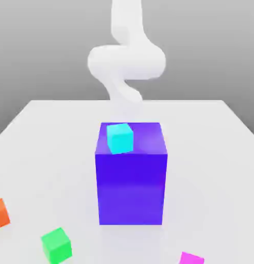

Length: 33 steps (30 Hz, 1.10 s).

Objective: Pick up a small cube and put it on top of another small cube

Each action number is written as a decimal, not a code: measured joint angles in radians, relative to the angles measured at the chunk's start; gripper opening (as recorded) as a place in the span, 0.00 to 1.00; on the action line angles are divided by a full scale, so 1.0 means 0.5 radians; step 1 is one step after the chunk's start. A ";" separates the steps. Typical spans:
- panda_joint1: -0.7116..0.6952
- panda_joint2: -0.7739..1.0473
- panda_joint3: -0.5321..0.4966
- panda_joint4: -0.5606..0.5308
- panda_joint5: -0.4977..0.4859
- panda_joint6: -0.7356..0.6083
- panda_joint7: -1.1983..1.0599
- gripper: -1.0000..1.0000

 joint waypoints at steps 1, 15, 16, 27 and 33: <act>0.052 0.078 -0.033 0.004 0.017 0.020 -0.073 0.50; 0.477 1.105 -0.240 0.060 0.355 0.265 -1.108 0.50; 0.491 1.177 -0.236 0.064 0.373 0.283 -1.177 0.50; 0.577 1.929 -0.152 0.094 0.301 0.516 -1.750 0.50; 0.606 2.327 -0.135 0.133 0.158 0.722 -1.887 0.50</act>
